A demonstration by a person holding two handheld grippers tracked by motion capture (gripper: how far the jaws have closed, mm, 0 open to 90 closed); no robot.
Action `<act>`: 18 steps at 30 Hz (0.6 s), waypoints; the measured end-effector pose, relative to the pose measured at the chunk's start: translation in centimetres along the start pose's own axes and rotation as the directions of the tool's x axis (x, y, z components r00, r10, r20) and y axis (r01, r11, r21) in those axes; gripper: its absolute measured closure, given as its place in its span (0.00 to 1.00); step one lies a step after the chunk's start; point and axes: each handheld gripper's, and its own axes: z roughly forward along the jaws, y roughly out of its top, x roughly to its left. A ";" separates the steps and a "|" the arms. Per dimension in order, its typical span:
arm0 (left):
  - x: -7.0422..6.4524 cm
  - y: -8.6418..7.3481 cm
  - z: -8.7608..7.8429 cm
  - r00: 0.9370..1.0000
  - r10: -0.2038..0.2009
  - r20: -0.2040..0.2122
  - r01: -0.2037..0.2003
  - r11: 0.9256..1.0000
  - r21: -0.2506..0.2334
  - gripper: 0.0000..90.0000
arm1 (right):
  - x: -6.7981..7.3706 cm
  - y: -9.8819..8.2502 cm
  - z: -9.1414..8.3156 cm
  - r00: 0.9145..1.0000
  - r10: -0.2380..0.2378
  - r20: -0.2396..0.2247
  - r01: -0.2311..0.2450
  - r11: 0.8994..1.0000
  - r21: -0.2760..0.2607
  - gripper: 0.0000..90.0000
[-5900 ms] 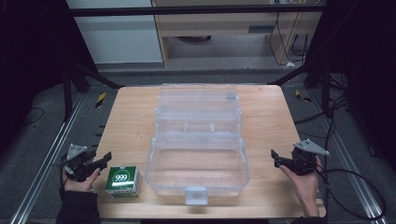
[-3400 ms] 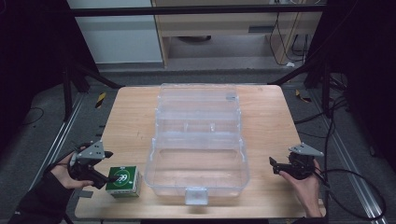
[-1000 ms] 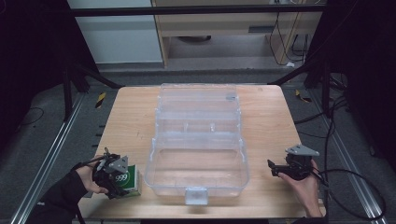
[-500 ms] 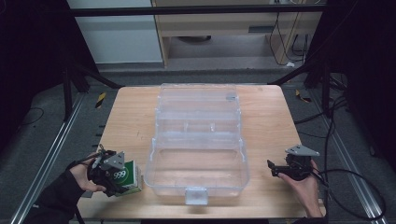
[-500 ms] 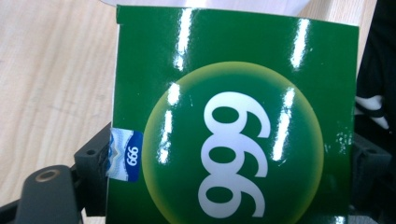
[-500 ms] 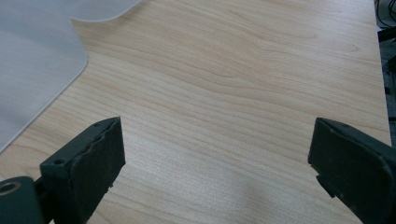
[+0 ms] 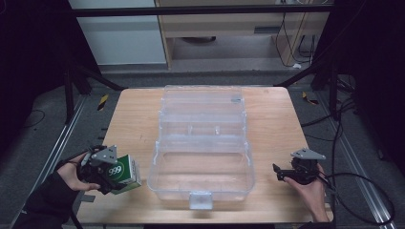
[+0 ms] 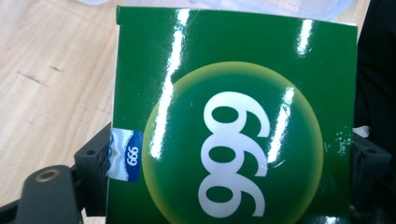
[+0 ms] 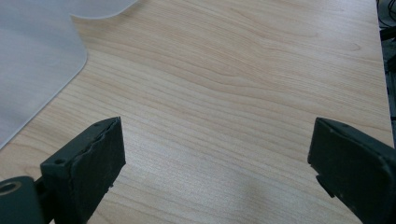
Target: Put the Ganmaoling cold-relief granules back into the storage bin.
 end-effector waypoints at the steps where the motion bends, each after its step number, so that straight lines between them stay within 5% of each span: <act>1: 0.0 0.2 -0.2 1.000 0.001 -0.002 -0.001 1.000 -0.003 0.16 | 0.0 0.0 0.0 1.000 -0.001 0.000 0.001 1.000 0.000 0.05; 18: -0.6 4.3 -4.2 0.997 0.068 -0.026 -0.069 0.997 -0.041 0.16 | 0.0 0.0 -0.1 1.000 0.000 0.000 0.000 1.000 -0.006 0.05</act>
